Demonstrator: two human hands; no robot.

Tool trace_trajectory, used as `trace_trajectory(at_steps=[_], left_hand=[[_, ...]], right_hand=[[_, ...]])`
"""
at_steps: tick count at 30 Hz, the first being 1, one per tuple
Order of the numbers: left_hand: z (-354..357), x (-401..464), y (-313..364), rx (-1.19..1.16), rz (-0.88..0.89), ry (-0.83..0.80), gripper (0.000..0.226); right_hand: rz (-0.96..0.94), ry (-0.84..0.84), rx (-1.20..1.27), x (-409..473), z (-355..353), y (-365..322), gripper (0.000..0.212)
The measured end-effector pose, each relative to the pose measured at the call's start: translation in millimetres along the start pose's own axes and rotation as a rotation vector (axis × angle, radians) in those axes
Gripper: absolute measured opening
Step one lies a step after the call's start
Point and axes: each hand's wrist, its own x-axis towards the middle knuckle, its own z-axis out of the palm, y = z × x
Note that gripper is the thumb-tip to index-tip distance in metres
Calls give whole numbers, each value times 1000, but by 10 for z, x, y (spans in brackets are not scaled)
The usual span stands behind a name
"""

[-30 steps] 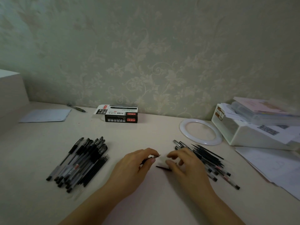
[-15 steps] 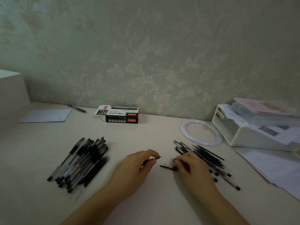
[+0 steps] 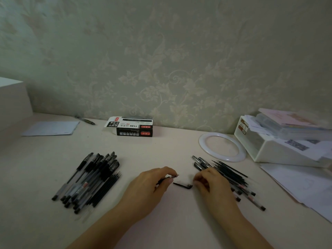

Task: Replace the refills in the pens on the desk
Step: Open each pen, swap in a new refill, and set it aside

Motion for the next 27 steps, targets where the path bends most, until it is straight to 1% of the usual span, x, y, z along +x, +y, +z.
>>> trace_trajectory(at_steps=[3, 7, 13, 16, 18, 21, 23, 27], left_hand=[[0, -3, -4, 5, -1, -2, 16], [4, -4, -2, 2, -5, -5, 16], [4, -9, -4, 0, 0, -5, 15], [-2, -9, 2, 1, 9, -9, 15], [-3, -10, 7, 3, 15, -20, 15], [-2, -7, 21, 1, 37, -35, 15], [-6, -8, 32, -1, 54, -51, 16], [-5, -14, 36, -2, 69, -56, 14]], right_hand=[[7, -1, 17, -1, -3, 13, 17], [-13, -34, -7, 16, -31, 33, 15], [-14, 3, -1, -12, -15, 12, 12], [-49, 46, 166, -11, -18, -52, 14], [-80, 39, 290, -14, -17, -111, 19], [-142, -1, 346, -36, 16, -174, 23], [-159, -21, 363, -37, 35, -179, 21], [-131, -48, 403, -38, 48, -169, 20]])
